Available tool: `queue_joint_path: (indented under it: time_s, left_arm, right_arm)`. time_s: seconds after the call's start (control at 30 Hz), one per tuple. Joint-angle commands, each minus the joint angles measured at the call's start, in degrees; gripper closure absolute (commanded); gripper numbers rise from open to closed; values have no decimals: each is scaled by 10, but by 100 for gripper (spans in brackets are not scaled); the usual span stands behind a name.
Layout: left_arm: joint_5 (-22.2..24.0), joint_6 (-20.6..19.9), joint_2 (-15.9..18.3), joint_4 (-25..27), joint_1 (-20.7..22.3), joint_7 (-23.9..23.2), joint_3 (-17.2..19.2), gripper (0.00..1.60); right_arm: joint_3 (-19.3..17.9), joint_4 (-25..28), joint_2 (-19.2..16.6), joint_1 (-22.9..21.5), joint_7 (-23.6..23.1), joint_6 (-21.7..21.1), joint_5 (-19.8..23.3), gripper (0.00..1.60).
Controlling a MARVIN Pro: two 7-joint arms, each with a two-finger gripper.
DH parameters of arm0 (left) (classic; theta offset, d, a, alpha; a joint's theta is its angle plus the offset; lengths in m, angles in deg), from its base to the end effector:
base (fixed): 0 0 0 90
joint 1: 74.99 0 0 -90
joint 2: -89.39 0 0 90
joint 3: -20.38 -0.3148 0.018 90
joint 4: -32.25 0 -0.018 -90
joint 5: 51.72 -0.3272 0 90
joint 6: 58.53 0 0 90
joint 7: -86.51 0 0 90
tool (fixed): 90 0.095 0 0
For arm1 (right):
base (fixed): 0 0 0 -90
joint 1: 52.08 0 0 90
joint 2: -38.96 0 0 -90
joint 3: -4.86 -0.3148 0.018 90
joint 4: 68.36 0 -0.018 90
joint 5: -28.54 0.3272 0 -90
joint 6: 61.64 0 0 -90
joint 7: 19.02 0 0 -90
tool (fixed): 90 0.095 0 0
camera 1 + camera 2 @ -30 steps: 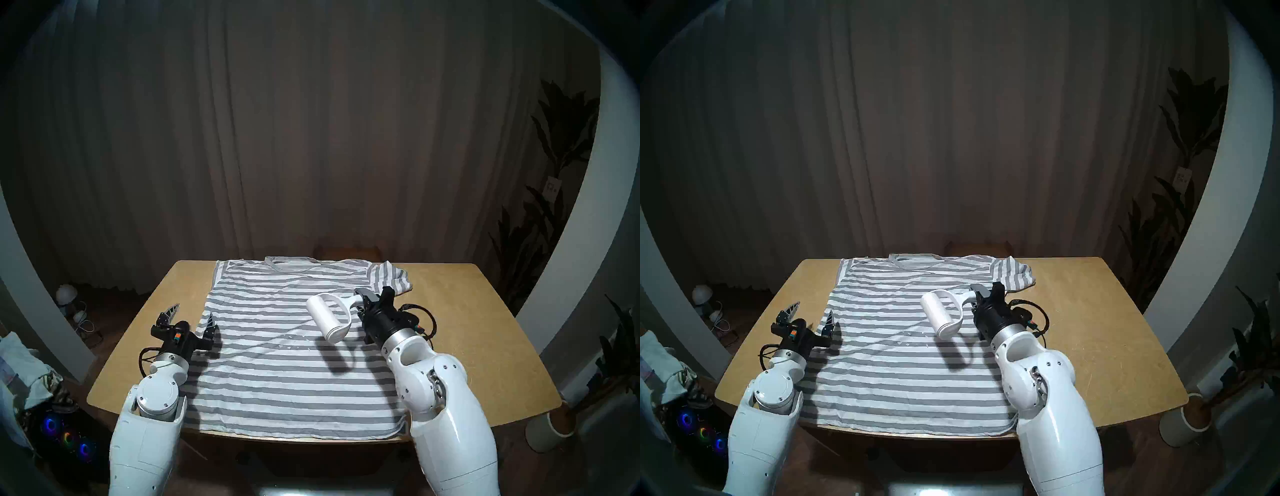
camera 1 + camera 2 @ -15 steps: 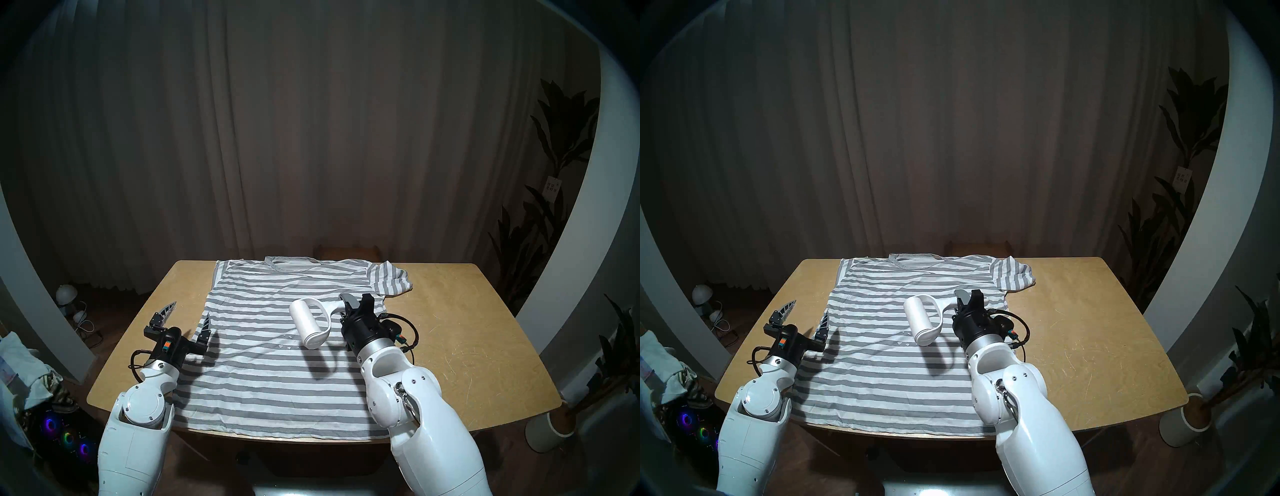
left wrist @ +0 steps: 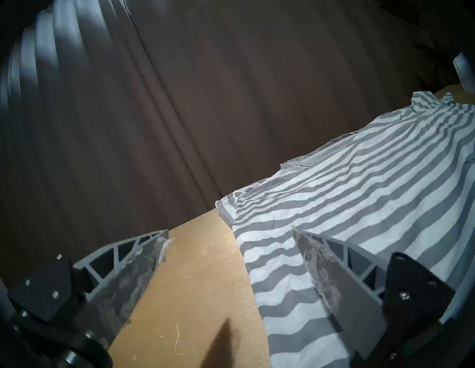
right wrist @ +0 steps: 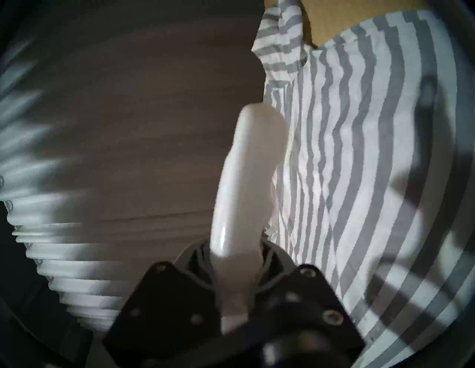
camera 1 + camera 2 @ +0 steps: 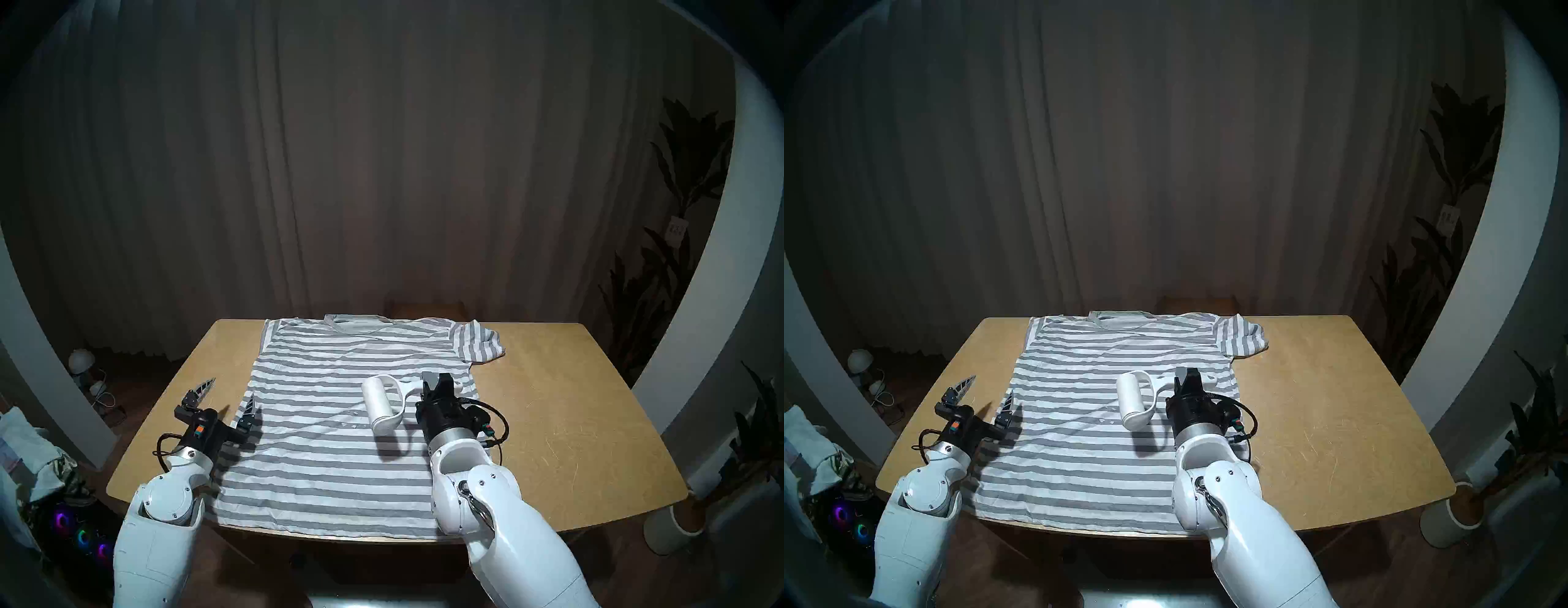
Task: Use the fur roller to clean a top
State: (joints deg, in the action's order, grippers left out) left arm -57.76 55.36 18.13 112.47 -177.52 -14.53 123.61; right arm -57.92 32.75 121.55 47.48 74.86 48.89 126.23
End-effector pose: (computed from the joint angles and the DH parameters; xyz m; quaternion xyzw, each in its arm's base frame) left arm 0.3410 0.1904 -0.4071 -0.6854 0.1925 -0.6889 0.1363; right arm 0.3461 0.1336 -0.3448 -0.5411 0.5140 -0.4149 0.5205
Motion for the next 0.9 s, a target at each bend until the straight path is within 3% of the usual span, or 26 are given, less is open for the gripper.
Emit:
queue_joint_path:
  time_s: [0.0,0.3,0.87]
  left_arm:
    - [3,18,14,-3,28,-12,-4,0]
    - [21,36,26,-17,36,-38,0,0]
    - [48,76,27,-44,56,-70,-4,0]
  right_arm:
    - [38,3,-3,-43,-17,54,-1,160]
    - [103,15,-17,-82,-16,136,4,160]
    - [205,-46,-10,-164,-1,264,39,160]
